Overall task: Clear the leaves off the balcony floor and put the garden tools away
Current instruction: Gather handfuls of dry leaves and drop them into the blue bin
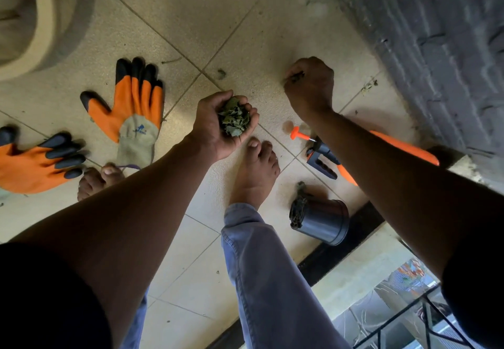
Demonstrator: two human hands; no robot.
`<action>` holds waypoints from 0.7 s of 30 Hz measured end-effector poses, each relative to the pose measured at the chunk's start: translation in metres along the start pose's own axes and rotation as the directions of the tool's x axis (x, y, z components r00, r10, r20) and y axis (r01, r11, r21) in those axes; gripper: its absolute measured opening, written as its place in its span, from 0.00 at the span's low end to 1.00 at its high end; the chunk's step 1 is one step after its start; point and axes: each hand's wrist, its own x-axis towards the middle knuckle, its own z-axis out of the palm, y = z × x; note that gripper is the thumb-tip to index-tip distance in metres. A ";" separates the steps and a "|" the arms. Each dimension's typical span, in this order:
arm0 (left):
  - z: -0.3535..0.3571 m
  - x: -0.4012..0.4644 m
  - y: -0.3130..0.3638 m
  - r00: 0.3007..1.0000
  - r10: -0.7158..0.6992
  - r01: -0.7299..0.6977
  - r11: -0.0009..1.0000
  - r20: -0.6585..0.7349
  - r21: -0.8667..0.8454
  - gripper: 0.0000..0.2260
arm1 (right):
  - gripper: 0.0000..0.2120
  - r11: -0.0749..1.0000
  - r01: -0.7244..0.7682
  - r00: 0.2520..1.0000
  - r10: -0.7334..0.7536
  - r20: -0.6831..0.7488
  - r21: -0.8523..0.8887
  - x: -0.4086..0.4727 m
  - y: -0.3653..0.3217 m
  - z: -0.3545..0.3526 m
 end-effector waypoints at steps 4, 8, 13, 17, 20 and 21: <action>0.006 0.002 0.003 0.998 0.046 -0.044 0.998 -0.053 0.038 0.13 | 0.06 0.959 0.227 0.974 -0.223 -0.044 0.171 -0.025 -0.044 -0.007; 0.010 0.005 0.006 0.990 0.134 -0.125 0.977 -0.041 0.172 0.13 | 0.08 0.920 0.349 0.930 -0.364 0.058 0.180 -0.062 -0.081 0.003; 0.007 0.012 0.010 0.981 0.190 -0.176 0.955 -0.034 0.239 0.13 | 0.09 0.911 0.411 0.888 -0.411 0.206 0.046 -0.082 -0.092 0.018; 0.023 0.007 0.009 0.987 0.147 -0.157 0.969 0.064 0.192 0.13 | 0.09 0.914 0.403 0.907 -0.390 0.161 -0.053 -0.079 -0.093 0.008; 0.029 0.012 0.008 0.982 0.186 -0.188 0.957 0.028 0.220 0.11 | 0.08 0.923 0.380 0.924 -0.375 0.079 -0.066 -0.072 -0.093 0.002; 0.031 0.013 0.009 0.982 0.189 -0.186 0.955 0.010 0.229 0.11 | 0.08 0.927 0.368 0.929 -0.363 0.077 -0.073 -0.070 -0.091 0.002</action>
